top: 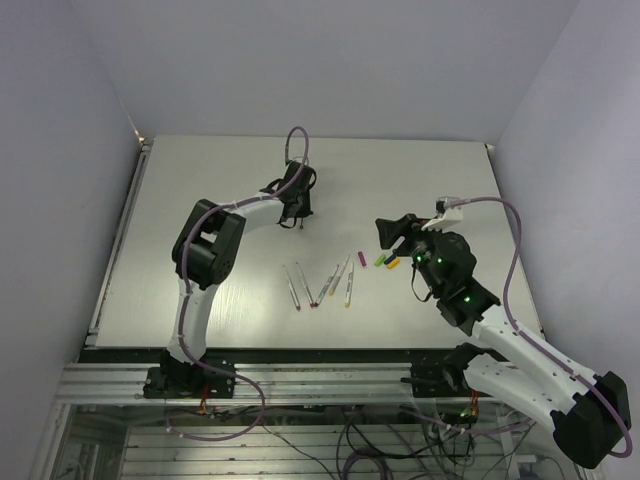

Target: Insert the pens into the pen caps

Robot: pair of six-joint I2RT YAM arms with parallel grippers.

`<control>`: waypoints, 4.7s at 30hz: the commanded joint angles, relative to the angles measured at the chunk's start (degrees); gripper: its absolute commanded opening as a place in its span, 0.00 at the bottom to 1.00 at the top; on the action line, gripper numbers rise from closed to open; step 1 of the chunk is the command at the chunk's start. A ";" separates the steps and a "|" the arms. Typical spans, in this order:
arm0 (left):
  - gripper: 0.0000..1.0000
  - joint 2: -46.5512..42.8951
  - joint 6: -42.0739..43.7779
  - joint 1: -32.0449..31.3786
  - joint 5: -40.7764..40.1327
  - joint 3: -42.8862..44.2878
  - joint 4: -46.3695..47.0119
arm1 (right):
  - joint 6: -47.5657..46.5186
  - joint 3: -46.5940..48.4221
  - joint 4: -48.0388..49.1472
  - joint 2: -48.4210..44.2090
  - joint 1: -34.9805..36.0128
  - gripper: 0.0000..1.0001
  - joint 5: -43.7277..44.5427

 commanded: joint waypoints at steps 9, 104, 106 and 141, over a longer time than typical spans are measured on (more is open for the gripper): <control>0.47 2.46 -0.22 0.72 -2.17 3.61 -2.44 | 1.46 -1.05 0.77 -0.78 0.11 0.61 1.14; 0.34 -28.40 -12.18 -21.79 -12.22 -36.62 -21.05 | 9.28 -5.42 -6.38 -1.97 -1.12 0.55 13.63; 0.31 -27.82 -12.27 -21.79 -12.11 -36.73 -21.22 | 9.35 -5.34 -6.76 -2.28 -1.12 0.54 13.64; 0.07 -52.66 -4.96 -21.26 -14.11 -37.52 -8.93 | -1.81 15.20 -19.04 30.95 -1.12 0.30 2.55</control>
